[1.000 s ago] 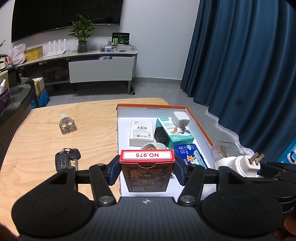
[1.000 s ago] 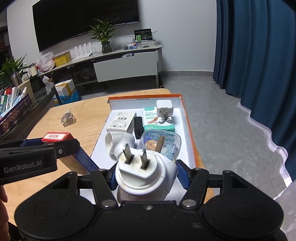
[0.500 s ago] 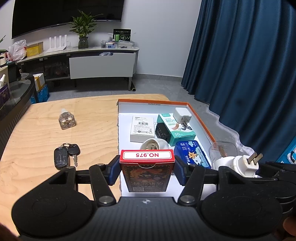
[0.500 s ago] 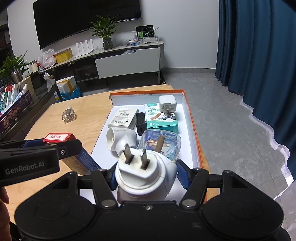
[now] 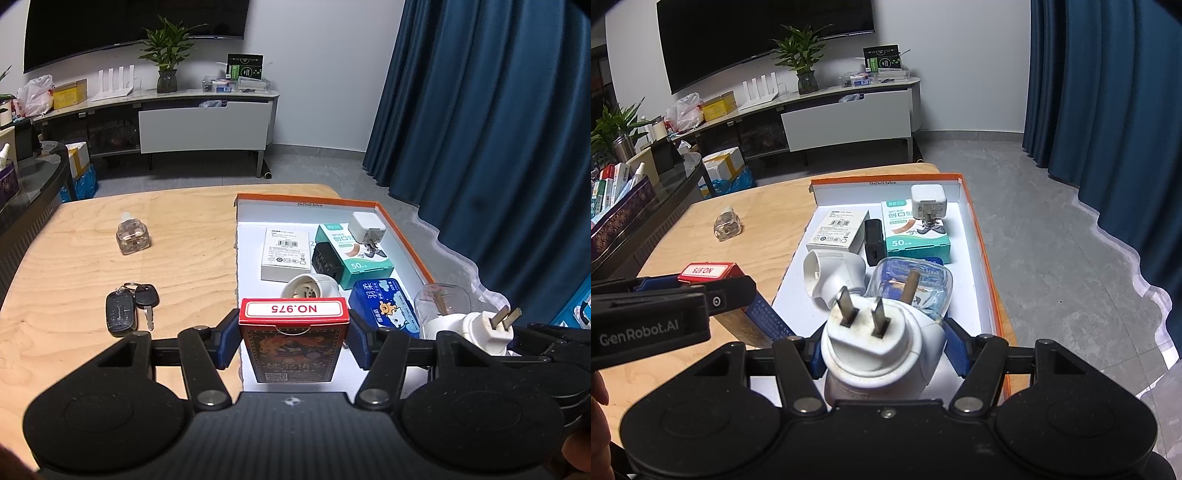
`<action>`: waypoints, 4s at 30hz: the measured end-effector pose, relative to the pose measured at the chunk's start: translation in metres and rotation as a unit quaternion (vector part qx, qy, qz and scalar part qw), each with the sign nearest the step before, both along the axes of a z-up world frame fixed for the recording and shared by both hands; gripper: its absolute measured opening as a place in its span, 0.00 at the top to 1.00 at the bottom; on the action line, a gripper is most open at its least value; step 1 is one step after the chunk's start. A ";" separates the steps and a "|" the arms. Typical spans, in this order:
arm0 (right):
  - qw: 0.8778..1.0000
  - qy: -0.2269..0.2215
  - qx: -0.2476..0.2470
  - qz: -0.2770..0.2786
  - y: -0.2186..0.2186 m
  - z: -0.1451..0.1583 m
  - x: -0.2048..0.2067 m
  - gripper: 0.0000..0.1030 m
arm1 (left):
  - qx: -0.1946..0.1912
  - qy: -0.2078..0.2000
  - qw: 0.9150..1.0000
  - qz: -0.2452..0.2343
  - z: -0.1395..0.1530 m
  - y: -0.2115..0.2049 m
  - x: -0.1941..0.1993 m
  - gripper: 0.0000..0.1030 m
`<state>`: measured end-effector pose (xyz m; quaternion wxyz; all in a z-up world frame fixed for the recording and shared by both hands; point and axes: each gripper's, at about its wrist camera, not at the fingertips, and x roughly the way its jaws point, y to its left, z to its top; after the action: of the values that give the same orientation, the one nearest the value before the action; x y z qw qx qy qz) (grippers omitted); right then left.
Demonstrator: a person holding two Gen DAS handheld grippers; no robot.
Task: Organize rigid objects
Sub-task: 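Carry the card deck and white diffuser over the box lid, then lower the card deck and diffuser into the lid and open both grippers, then move the left gripper to the key fob while the right moves to the refill bottle, then grasp the black key fob with the left gripper while the right grasps the clear refill bottle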
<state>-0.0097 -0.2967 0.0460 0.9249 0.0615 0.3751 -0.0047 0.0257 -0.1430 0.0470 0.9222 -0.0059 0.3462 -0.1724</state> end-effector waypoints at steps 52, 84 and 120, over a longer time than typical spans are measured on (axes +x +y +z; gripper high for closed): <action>0.997 -0.017 -0.003 -0.075 -0.025 0.005 0.009 0.25 | -0.021 0.035 0.998 -0.052 -0.017 -0.013 0.013 0.25; 0.998 -0.058 -0.013 0.033 0.057 0.032 0.028 0.22 | 0.012 0.065 0.983 0.171 -0.035 0.137 0.063 0.17; 0.985 0.004 0.021 0.173 0.145 -0.001 0.161 0.22 | 0.008 -0.004 0.987 0.161 -0.045 0.174 0.090 0.65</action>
<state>0.1509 -0.1512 0.0446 0.9088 0.0147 0.3839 0.1630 0.1157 0.0313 0.0018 0.9392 -0.0540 0.3386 -0.0188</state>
